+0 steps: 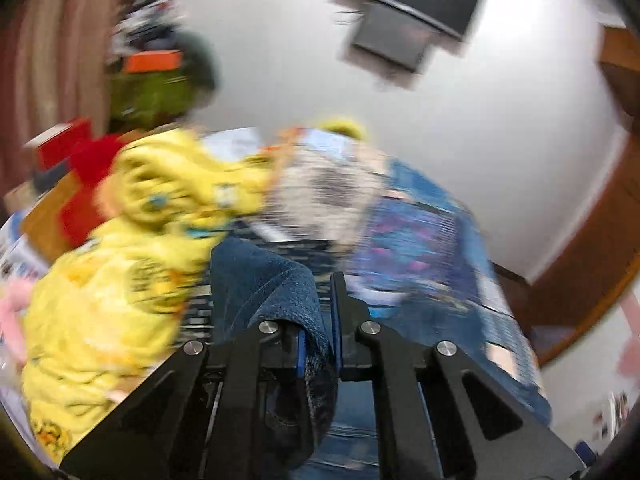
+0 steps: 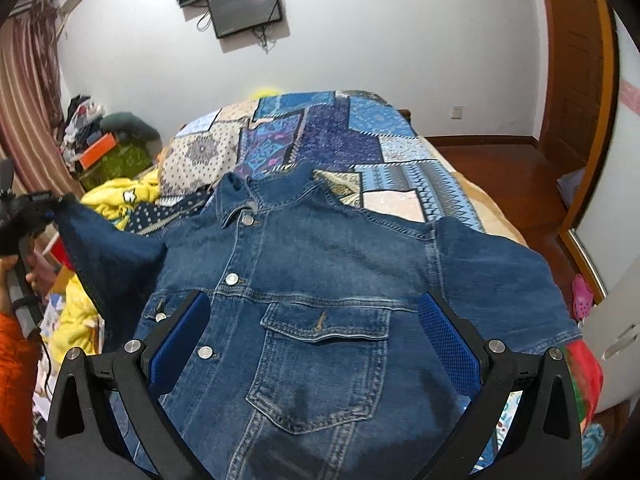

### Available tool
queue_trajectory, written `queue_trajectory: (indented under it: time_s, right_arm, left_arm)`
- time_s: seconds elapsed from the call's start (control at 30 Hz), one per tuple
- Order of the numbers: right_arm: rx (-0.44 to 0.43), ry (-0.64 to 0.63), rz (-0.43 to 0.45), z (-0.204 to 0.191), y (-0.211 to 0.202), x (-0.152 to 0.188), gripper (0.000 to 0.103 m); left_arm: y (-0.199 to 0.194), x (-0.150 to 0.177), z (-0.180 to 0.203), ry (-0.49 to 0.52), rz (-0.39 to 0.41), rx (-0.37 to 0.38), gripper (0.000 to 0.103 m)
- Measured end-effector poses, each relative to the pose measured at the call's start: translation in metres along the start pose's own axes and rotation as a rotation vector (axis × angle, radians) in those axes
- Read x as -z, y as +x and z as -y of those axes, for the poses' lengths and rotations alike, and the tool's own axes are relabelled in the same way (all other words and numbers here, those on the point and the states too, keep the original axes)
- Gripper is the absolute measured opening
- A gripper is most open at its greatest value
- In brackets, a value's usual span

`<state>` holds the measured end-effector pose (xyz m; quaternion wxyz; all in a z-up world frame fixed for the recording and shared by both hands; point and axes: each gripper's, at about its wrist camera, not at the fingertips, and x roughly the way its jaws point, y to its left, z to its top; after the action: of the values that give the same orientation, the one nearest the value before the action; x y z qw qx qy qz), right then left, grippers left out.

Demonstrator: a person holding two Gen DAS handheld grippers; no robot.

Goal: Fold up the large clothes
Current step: 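Reach the left tool to the jacket sleeve cuff and close on it, then fold the held sleeve across the jacket front and open the left tool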

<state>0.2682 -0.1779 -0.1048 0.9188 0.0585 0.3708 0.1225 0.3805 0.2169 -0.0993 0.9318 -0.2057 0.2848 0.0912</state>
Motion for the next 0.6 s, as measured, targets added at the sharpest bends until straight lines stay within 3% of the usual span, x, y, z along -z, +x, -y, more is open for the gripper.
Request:
queue_trajectory:
  time_s: [0.13,0.27,0.4,0.6]
  right_arm:
    - [0.011,0.015,0.015,0.01,-0.01,0.001,0.103]
    - [0.016,0.022,0.014,0.022,-0.017,0.004,0.103]
    - [0.032,0.019,0.004,0.032,-0.021,0.009,0.103]
    - [0.054,0.029,-0.019,0.045,-0.021,0.017,0.103]
  left_arm:
    - [0.009,0.025,0.075,0.151,-0.06,0.091,0.009]
    - [0.039,0.071,0.121,0.25,-0.205,0.138,0.009]
    - [0.069,0.125,0.144,0.316,-0.398,0.178,0.009]
    - [0.079,0.185,0.163,0.431,-0.522,0.167,0.012]
